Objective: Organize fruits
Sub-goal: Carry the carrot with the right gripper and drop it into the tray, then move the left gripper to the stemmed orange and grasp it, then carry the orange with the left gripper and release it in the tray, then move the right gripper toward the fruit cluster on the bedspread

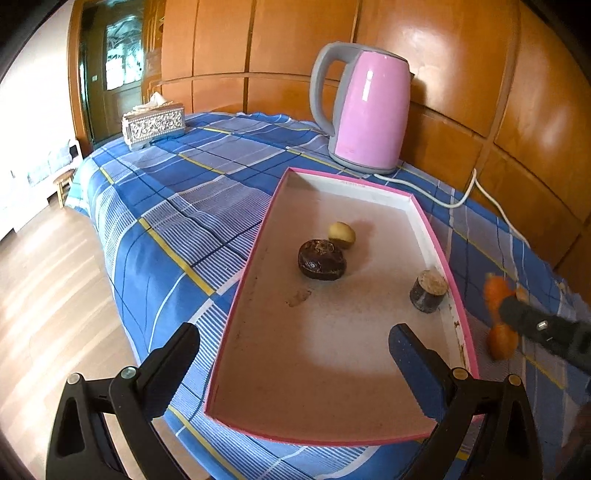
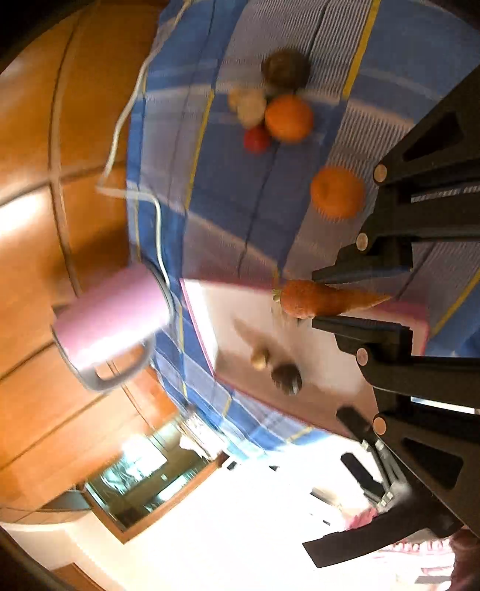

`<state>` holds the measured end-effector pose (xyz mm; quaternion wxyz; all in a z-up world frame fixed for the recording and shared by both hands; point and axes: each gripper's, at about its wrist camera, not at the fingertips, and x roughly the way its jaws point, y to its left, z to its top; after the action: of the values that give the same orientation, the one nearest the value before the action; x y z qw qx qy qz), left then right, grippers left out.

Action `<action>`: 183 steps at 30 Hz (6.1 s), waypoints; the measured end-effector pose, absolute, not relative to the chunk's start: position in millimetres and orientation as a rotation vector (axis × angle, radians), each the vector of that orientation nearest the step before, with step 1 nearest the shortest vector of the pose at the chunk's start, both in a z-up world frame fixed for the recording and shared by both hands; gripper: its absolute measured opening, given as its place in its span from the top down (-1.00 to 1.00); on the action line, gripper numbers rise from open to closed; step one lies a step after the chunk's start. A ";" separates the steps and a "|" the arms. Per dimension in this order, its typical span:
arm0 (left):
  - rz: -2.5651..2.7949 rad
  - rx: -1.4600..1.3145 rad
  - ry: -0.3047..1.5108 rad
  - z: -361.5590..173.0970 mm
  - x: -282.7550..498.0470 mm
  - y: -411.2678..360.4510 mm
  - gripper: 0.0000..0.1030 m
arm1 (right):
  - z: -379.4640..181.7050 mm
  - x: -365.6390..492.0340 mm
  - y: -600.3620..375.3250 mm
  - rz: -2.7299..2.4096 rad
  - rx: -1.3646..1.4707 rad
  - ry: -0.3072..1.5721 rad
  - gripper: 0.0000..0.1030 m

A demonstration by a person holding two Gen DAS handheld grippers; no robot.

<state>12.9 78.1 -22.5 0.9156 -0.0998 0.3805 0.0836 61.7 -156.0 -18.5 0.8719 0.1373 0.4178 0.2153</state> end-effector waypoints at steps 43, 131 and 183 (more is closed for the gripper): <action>-0.140 -0.057 0.761 -15.4 7.9 16.5 -0.99 | -45.6 5.6 -251.2 -0.065 0.272 0.843 0.36; -0.054 -0.175 0.829 -6.0 138.6 50.1 -0.19 | -85.7 -66.9 -404.0 -0.684 0.328 0.748 -0.07; 0.052 -0.083 0.798 -24.2 15.1 38.5 -0.99 | -75.5 -30.9 -370.0 -0.414 0.320 0.824 -0.16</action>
<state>15.1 38.5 -24.2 0.9202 -0.0406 0.3885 0.0252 -30.9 -370.0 -75.5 0.8832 0.1538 0.3957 -0.1991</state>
